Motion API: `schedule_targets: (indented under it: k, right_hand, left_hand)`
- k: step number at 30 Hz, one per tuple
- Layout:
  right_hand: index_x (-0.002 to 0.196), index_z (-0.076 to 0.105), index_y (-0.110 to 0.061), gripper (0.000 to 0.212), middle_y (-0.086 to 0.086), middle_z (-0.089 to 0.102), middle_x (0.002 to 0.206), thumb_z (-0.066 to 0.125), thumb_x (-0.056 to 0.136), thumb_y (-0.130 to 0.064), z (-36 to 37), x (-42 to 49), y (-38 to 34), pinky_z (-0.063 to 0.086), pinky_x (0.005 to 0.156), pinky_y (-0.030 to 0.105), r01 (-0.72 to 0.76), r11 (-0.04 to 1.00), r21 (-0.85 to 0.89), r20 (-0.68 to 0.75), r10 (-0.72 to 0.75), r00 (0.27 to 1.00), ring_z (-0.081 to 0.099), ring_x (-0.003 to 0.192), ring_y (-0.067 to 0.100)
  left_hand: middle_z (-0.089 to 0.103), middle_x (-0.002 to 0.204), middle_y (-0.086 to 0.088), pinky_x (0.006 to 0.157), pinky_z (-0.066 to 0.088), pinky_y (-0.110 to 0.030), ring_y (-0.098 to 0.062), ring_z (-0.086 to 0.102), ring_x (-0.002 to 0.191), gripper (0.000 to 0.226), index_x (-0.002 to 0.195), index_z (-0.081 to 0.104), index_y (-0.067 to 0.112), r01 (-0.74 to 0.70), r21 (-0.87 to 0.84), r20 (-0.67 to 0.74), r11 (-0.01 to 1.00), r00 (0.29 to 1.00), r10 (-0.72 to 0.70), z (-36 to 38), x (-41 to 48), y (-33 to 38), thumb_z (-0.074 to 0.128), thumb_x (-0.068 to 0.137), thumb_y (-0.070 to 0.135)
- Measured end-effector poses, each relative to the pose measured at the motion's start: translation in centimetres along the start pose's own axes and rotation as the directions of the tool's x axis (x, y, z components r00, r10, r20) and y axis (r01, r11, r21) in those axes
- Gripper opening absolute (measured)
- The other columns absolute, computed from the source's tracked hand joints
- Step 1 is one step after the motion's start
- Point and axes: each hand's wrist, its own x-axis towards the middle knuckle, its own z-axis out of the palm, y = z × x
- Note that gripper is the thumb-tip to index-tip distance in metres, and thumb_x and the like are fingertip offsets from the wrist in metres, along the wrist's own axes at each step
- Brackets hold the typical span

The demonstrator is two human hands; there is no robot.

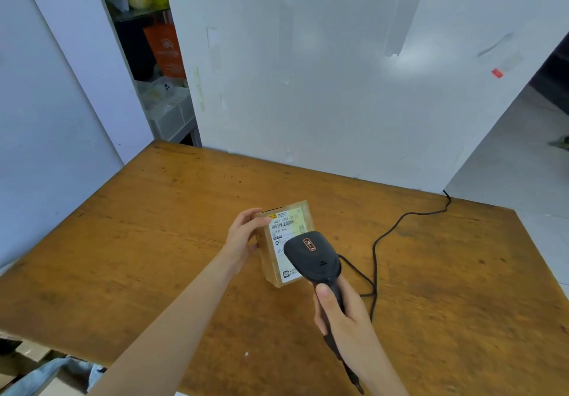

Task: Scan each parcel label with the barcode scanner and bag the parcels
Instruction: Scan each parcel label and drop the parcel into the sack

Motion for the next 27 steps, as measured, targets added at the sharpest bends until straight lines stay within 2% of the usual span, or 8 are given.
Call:
schedule_targets:
  k: [6,10,15,18,20,22,24,27]
  right_hand:
    - [0.098,0.057,-0.017,0.045,-0.004,0.046,0.056,0.048,0.081,-0.058,0.4,-0.5,-0.8,0.036,0.047,0.026,-0.047,0.999,-0.008,-0.067,0.047,0.997,0.041,0.045,0.013]
    - [0.094,0.055,-0.018,0.049,-0.005,0.049,0.054,0.047,0.076,-0.063,0.2,-0.8,-0.8,0.037,0.047,0.023,-0.065,0.998,-0.021,-0.108,0.063,0.992,0.042,0.043,0.010]
    - [0.093,0.055,-0.017,0.049,-0.004,0.048,0.052,0.046,0.077,-0.063,0.1,-0.9,-0.3,0.037,0.047,0.028,-0.046,0.998,-0.036,-0.132,0.041,0.990,0.041,0.043,0.011]
    - [0.096,0.055,-0.024,0.047,-0.006,0.053,0.055,0.047,0.077,-0.066,-0.1,-0.6,1.0,0.040,0.048,0.023,-0.067,0.994,-0.084,-0.195,0.049,0.979,0.046,0.045,0.008]
    - [0.096,0.052,-0.035,0.036,-0.011,0.060,0.065,0.049,0.078,-0.066,-0.5,0.0,2.6,0.043,0.052,0.020,-0.122,0.976,-0.180,-0.283,0.068,0.957,0.054,0.054,0.007]
    - [0.093,0.047,-0.034,0.025,-0.011,0.062,0.078,0.055,0.084,-0.056,-1.1,0.8,4.6,0.045,0.056,0.020,-0.218,0.933,-0.287,-0.353,0.108,0.929,0.059,0.068,0.005]
    - [0.093,0.044,-0.029,0.025,-0.008,0.061,0.083,0.059,0.088,-0.047,-1.8,1.7,6.8,0.052,0.066,0.032,-0.307,0.861,-0.406,-0.392,0.140,0.909,0.060,0.073,0.008]
    - [0.100,0.043,-0.024,0.035,-0.009,0.060,0.089,0.056,0.088,-0.054,-2.5,2.7,9.8,0.047,0.081,0.040,-0.423,0.601,-0.678,-0.431,0.142,0.891,0.061,0.089,0.018]
  left_hand:
    - [0.069,0.109,-0.002,0.067,0.045,-0.032,-0.021,0.058,0.100,0.048,0.106,0.065,0.030,-0.010,0.034,0.083,0.999,0.996,0.007,2.0,0.1,-0.4,0.078,0.060,0.032]
    - [0.068,0.108,-0.005,0.075,0.046,-0.038,-0.021,0.057,0.100,0.046,0.102,0.068,0.029,-0.003,0.010,0.076,1.000,0.997,0.002,2.8,0.1,-0.7,0.079,0.057,0.031]
    - [0.066,0.105,-0.004,0.077,0.043,-0.040,-0.022,0.056,0.099,0.044,0.105,0.067,0.025,0.000,0.010,0.084,1.000,0.996,-0.001,3.1,0.1,-1.0,0.076,0.062,0.025]
    - [0.066,0.106,-0.006,0.076,0.044,-0.040,-0.022,0.056,0.100,0.045,0.107,0.066,0.025,-0.005,0.022,0.076,1.000,0.997,0.004,3.1,0.1,-1.2,0.076,0.063,0.026]
    - [0.066,0.104,-0.005,0.074,0.044,-0.039,-0.022,0.056,0.099,0.045,0.106,0.066,0.025,-0.007,0.018,0.053,1.000,0.999,0.006,2.8,0.0,-1.2,0.077,0.063,0.027]
    - [0.066,0.103,-0.004,0.072,0.045,-0.038,-0.021,0.057,0.098,0.041,0.103,0.068,0.028,-0.003,0.017,0.004,1.000,1.000,0.002,2.2,-0.1,-1.1,0.077,0.063,0.028]
    - [0.066,0.105,-0.003,0.072,0.044,-0.039,-0.020,0.057,0.098,0.038,0.099,0.069,0.032,-0.002,0.016,-0.054,1.000,0.999,0.003,1.3,-0.3,-1.1,0.078,0.063,0.031]
    - [0.066,0.108,-0.005,0.072,0.042,-0.040,-0.021,0.055,0.098,0.039,0.099,0.069,0.032,-0.010,0.015,-0.133,1.000,0.991,0.012,-0.3,-0.5,-0.9,0.078,0.061,0.033]
